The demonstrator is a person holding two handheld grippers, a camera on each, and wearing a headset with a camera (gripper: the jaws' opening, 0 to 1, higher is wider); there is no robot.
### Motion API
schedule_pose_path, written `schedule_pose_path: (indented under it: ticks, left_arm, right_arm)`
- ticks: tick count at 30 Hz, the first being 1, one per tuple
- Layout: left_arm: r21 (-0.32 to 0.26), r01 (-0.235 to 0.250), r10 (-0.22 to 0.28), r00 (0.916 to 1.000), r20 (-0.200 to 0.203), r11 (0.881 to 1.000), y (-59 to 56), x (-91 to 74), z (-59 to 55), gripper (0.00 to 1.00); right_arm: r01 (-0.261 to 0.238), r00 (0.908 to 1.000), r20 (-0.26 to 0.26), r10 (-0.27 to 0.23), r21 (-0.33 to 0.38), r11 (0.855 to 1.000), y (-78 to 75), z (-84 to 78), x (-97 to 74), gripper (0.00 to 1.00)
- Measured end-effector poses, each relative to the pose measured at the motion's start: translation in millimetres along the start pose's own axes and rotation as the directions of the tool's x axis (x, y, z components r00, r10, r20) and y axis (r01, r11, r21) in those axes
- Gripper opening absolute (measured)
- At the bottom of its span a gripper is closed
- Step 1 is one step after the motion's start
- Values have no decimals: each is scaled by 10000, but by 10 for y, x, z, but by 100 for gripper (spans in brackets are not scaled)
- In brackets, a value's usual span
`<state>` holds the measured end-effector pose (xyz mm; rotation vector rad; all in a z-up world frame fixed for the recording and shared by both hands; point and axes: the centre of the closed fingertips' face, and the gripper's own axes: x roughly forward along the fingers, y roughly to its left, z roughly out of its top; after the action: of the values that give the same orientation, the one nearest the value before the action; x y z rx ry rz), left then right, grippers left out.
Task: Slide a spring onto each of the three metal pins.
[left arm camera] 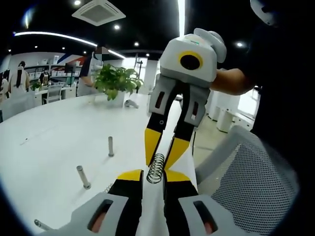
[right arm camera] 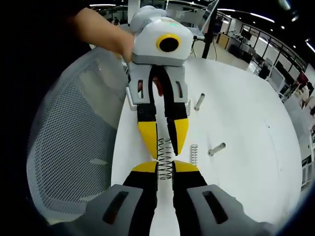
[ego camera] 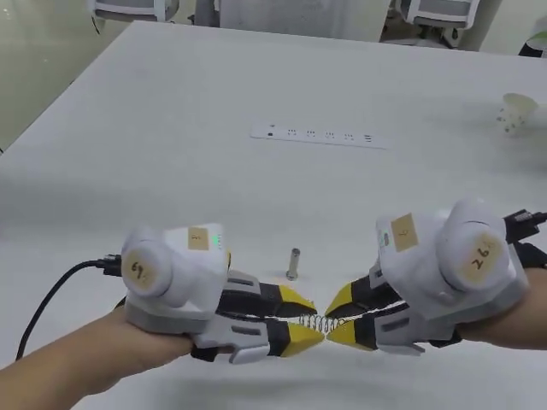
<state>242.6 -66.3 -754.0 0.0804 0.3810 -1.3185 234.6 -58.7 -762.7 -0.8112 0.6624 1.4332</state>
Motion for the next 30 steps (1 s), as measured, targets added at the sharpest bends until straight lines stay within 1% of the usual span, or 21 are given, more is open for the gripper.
schedule_pose_path:
  ticks: [2,8,11,19,23,28,30]
  left_arm:
    - [39,67,-67,10000,16,10000,-19,5,5,4]
    - [100,64,-65,10000,71,9999,-33,11,13,4]
    - [176,112,-114,9999,117,9998,-47,10,18,3]
    - [231,138,-142,9997,174,9996,-57,-13,36,2]
    - [212,188,-193,9996,201,9996,-68,-19,47,2]
    - [169,227,-230,9996,190,9996,-75,-28,46,2]
    - [204,235,-239,9996,164,9995,-77,-30,41,2]
  right_arm:
    - [5,10000,-27,-5,-7,10000,1,-7,1,8]
    - [11,10000,-76,-11,0,10000,7,-25,0,8]
    - [19,9999,-151,-20,-107,9999,8,-31,-4,8]
    - [-58,10000,-9,58,-52,10000,12,-10,-13,8]
    - [0,9999,144,2,-195,9998,15,-1,-28,9]
    - [20,9991,433,-30,216,9998,6,-42,-86,14]
    - [64,9989,452,-79,334,9994,3,-84,-97,14]
